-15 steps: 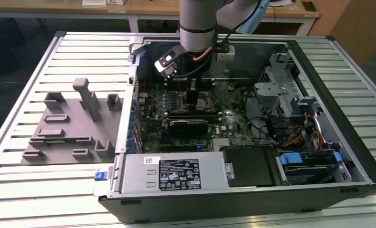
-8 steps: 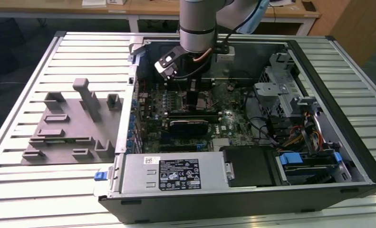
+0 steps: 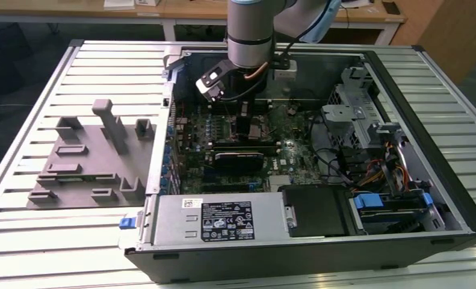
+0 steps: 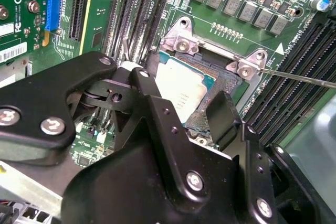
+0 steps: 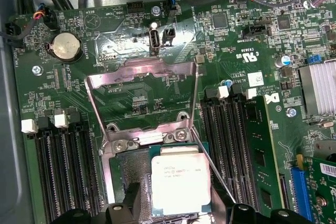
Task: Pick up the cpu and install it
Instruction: 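Place the cpu into insertion slot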
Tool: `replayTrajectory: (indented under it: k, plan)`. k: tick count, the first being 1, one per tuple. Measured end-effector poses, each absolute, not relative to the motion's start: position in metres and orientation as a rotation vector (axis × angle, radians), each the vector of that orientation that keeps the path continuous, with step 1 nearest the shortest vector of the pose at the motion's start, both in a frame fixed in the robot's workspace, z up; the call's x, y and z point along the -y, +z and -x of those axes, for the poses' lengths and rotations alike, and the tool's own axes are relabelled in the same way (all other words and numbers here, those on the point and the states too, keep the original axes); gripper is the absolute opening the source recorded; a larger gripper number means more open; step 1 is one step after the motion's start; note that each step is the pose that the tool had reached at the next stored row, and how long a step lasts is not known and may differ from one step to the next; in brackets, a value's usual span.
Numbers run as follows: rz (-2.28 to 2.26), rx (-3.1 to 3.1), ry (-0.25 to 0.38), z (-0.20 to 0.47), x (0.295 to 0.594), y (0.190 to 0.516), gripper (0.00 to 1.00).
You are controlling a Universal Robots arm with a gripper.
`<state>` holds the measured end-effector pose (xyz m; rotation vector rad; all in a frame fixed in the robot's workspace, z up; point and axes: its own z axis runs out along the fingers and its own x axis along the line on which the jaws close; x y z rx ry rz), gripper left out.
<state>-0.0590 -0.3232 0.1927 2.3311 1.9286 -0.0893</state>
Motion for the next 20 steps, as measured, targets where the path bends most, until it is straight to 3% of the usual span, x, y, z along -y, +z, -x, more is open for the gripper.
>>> replayTrajectory:
  k: [14, 20]
  plan:
    - [-2.331, -1.929, -0.090, 0.0590, 0.3233, 0.1913, 0.65]
    - [-2.331, -1.928, -0.090, 0.0590, 0.3233, 0.1912, 0.60]
